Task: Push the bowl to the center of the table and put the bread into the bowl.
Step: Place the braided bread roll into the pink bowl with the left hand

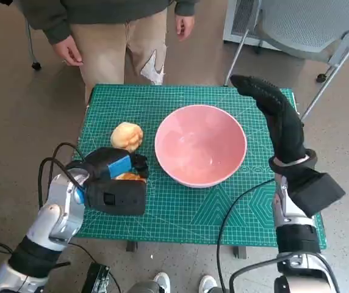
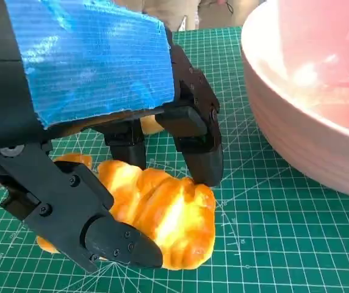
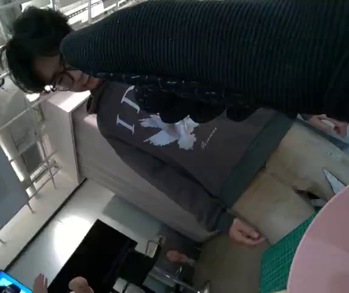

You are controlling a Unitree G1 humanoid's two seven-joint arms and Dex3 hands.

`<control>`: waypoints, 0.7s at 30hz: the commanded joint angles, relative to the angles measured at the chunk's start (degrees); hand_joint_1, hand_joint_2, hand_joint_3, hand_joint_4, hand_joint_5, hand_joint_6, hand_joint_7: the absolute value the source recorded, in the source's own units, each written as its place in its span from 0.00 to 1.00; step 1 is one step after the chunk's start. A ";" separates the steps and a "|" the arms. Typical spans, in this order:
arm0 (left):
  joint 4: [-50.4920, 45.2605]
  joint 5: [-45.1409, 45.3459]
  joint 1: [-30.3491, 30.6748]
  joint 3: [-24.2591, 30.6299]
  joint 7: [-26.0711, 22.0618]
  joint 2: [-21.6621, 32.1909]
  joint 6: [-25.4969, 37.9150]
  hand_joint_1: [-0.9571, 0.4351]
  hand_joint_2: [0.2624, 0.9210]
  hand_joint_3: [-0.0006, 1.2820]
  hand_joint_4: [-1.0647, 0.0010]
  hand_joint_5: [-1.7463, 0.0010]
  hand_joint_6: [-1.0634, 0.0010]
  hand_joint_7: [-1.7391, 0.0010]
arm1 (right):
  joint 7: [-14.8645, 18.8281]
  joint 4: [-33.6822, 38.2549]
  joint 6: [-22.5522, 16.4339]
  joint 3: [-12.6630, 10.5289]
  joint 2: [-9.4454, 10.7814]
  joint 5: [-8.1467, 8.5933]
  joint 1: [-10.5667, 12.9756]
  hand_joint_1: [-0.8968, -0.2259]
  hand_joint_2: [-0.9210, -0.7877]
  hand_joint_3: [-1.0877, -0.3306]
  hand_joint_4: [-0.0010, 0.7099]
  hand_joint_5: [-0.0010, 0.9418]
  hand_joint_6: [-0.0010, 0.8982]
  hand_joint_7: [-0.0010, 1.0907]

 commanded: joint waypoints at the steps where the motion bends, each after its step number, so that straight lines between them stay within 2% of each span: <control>1: 0.71 0.50 0.04 0.22 0.63 0.04 -0.39 0.69 0.73 0.27 0.34 0.23 0.27 0.50 | 1.19 1.24 0.34 -0.34 -0.05 0.97 -0.05 0.26 0.00 0.34 0.25 0.00 0.00 0.44; 13: 0.02 0.19 -0.01 0.98 0.80 0.34 -0.60 0.69 0.77 0.22 0.34 0.24 0.25 0.52 | 1.69 2.09 -0.03 -0.59 0.02 0.98 -0.39 0.27 0.00 0.34 0.25 0.00 0.00 0.44; 21: -5.78 -1.13 0.21 4.03 -0.84 1.38 0.27 0.69 0.79 0.19 0.32 0.25 0.25 0.51 | 1.94 2.27 -0.17 -0.72 0.19 1.06 -0.36 0.28 0.00 0.34 0.25 0.00 0.00 0.44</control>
